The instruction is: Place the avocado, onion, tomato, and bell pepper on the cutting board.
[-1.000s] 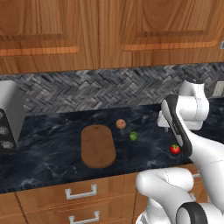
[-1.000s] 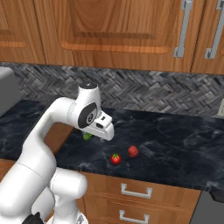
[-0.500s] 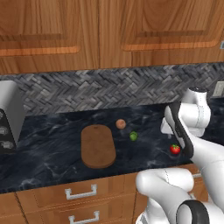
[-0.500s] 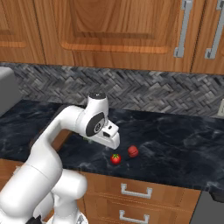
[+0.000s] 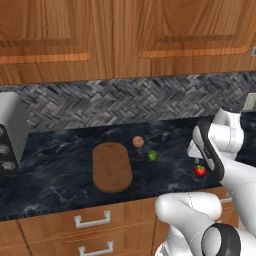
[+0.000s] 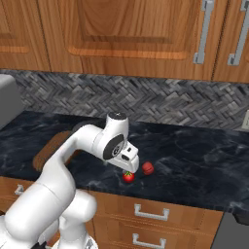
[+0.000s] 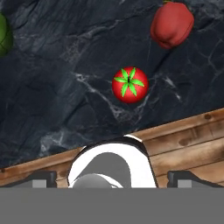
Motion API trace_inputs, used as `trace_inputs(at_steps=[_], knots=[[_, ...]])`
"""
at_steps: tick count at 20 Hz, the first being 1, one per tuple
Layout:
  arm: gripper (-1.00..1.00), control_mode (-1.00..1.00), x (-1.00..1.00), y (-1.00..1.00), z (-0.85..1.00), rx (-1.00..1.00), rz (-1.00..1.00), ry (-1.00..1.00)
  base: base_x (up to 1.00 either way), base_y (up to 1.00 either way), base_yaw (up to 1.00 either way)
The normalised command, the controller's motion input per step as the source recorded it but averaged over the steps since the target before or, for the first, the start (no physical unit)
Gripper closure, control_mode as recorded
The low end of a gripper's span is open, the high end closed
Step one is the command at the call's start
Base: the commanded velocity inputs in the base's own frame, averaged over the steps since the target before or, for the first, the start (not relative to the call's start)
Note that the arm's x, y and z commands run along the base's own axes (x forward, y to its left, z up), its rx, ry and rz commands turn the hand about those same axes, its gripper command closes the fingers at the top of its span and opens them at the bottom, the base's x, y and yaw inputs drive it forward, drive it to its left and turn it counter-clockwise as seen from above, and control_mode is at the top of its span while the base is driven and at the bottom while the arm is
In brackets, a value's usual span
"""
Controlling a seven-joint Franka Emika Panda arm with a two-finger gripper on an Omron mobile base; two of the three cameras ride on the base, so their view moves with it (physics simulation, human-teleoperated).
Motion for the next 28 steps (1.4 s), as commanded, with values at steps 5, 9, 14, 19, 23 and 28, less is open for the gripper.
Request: trace_inputs(at_steps=[5, 9, 14, 19, 23, 28], knots=[[-1.00, -1.00, 0.24, -0.06, -0.23, 0.01, 0.00, 0.01, 0.00, 0.00, 0.00], [-1.00, -1.00, 0.29, -0.06, -0.23, 0.01, 0.00, 0.02, 0.00, 0.00, 0.00], [-1.00, -1.00, 0.22, -0.10, -0.19, 0.02, 0.00, 0.05, 0.00, 0.00, 0.00], [-1.00, -1.00, 0.21, -0.07, -0.15, 0.04, 0.00, 0.09, 0.00, 0.00, 0.00], [-1.00, -1.00, 0.13, -0.08, -0.21, 0.03, 0.00, 0.05, 0.00, 0.00, 0.00], [-1.00, -1.00, 0.08, -0.10, -0.28, 0.01, 0.00, 0.01, 0.00, 0.00, 0.00]])
